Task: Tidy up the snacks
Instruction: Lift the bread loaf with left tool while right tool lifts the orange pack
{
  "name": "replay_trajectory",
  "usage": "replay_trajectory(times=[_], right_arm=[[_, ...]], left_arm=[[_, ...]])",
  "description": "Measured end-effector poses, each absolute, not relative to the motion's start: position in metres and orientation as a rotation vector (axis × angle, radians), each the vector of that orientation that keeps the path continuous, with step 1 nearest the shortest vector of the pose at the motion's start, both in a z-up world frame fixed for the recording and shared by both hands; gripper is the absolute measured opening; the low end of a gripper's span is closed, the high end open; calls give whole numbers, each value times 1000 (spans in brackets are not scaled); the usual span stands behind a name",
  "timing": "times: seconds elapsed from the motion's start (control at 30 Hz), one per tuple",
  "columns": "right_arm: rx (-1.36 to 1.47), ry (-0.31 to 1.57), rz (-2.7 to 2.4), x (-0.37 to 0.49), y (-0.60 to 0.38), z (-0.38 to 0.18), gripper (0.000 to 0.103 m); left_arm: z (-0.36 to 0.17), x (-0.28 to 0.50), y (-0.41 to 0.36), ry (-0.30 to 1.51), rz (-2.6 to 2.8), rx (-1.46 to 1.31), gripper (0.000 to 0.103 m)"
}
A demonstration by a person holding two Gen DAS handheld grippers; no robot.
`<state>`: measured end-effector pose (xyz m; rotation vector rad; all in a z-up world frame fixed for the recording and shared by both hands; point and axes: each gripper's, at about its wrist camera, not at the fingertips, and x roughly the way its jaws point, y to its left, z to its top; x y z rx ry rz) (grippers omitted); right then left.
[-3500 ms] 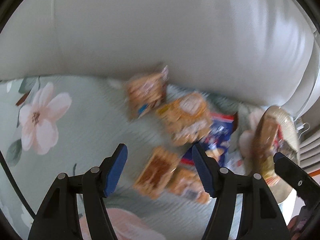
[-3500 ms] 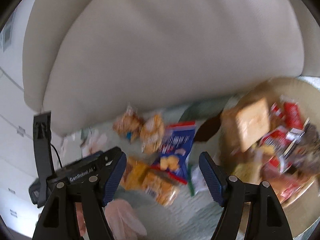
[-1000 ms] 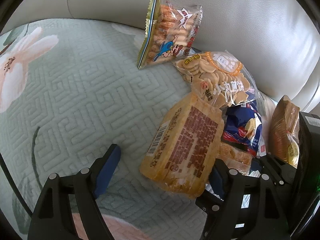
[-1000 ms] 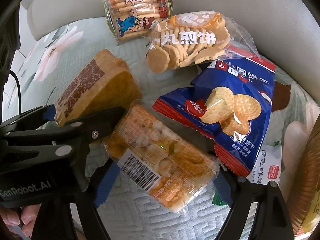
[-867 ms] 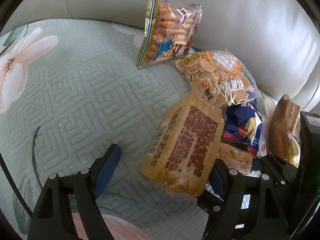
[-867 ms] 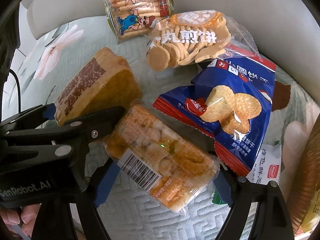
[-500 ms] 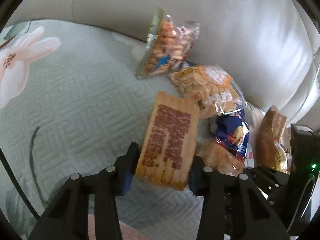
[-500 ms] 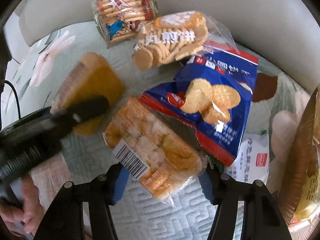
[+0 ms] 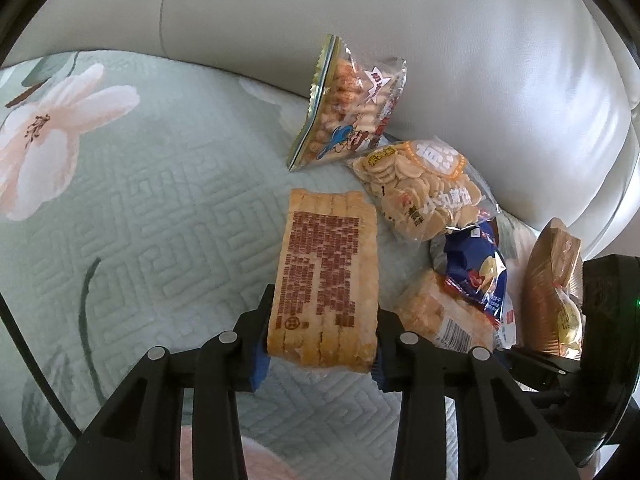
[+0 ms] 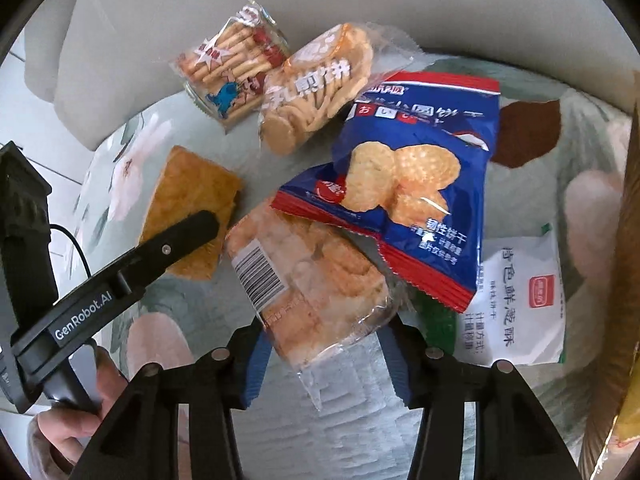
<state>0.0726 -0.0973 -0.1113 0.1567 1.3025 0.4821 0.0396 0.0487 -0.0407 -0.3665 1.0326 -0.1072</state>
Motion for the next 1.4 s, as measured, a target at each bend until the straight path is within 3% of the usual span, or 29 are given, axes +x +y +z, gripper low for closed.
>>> replay_trajectory(times=[0.07, 0.13, 0.17, 0.2, 0.43, 0.63, 0.73, 0.77, 0.97, 1.13, 1.2, 1.37, 1.4], right_arm=[[128, 1297, 473, 71, -95, -109, 52], [94, 1301, 482, 70, -87, -109, 63], [71, 1305, 507, 69, -82, -110, 76], [48, 1305, 528, 70, -76, -110, 81], [-238, 1230, 488, 67, -51, -116, 83], [-231, 1144, 517, 63, -53, -104, 83], [-261, 1170, 522, 67, -59, -114, 68], [-254, 1153, 535, 68, -63, -110, 58], [-185, 1138, 545, 58, -79, -97, 48], [-32, 1063, 586, 48, -109, -69, 43], [29, 1042, 616, 43, -120, -60, 29], [165, 1098, 648, 38, -144, -61, 32], [178, 1097, 632, 38, -147, -61, 51]], left_arm=[[-40, 39, 47, 1032, -105, -361, 35], [-39, 40, 44, 1030, -102, -353, 35], [-38, 40, 45, 1028, -101, -356, 35], [-38, 40, 46, 1024, -100, -360, 35], [-39, 39, 54, 1004, -88, -373, 35], [-41, 42, 50, 1016, -99, -345, 35], [-47, 45, 45, 1046, -97, -311, 35], [-51, 48, 44, 1064, -98, -304, 35], [-48, 44, 52, 995, -45, -291, 33], [-47, 33, 72, 990, -97, -468, 33], [-39, 26, 75, 967, -91, -466, 33], [-30, 13, 73, 944, -104, -452, 33], [-30, 13, 71, 948, -106, -453, 33]])
